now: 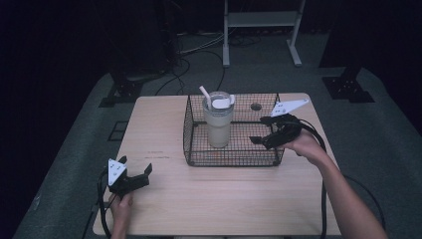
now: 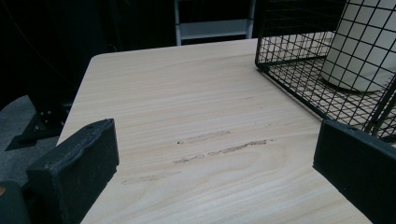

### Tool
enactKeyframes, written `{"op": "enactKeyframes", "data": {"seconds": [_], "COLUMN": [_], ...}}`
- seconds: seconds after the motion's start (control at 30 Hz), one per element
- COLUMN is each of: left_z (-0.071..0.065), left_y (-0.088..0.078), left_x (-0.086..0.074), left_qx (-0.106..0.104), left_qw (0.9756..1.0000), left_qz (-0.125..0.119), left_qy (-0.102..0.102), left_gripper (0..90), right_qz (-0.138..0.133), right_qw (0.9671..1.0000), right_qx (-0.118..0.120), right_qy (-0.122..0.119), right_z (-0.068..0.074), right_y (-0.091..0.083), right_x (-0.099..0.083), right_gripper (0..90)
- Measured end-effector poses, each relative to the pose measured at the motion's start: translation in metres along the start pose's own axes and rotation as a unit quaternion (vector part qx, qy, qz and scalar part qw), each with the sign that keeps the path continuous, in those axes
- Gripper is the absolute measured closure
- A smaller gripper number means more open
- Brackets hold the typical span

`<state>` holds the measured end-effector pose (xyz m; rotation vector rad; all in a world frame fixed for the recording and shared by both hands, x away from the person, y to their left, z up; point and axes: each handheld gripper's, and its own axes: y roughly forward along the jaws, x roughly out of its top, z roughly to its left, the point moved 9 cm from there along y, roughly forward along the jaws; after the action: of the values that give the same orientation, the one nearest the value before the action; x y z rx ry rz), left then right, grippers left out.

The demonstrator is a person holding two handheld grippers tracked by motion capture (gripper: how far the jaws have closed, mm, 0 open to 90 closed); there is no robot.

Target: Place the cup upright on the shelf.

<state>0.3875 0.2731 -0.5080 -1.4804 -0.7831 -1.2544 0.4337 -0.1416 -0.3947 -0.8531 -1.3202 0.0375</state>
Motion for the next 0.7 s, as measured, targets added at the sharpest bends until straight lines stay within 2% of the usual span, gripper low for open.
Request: {"op": "enactKeyframes", "data": {"seconds": [0.13, 0.3, 0.43, 0.7], "left_z": [0.000, 0.000, 0.000, 0.000], "left_y": [0.000, 0.000, 0.000, 0.000], "left_x": [0.000, 0.000, 0.000, 0.000], "left_qx": [0.000, 0.001, 0.000, 0.001], "left_qw": [1.0000, 1.0000, 1.0000, 1.0000], "left_qz": [0.001, 0.002, 0.002, 0.003], "left_qy": [0.001, 0.002, 0.002, 0.004], "left_gripper": [0.0, 0.0, 0.0, 0.0], "right_qz": [0.001, -0.002, -0.007, -0.003], "right_qw": [0.9999, 0.9999, 0.9999, 0.9999], "right_qx": [0.009, 0.009, 0.010, 0.013], "right_qy": [-0.007, -0.010, -0.008, -0.005], "right_z": [0.010, 0.016, 0.019, 0.026], "right_y": [-0.006, -0.014, -0.018, -0.025], "right_x": [-0.008, -0.014, -0.018, -0.035], "right_gripper": [14.0, 14.0, 14.0, 14.0]}}
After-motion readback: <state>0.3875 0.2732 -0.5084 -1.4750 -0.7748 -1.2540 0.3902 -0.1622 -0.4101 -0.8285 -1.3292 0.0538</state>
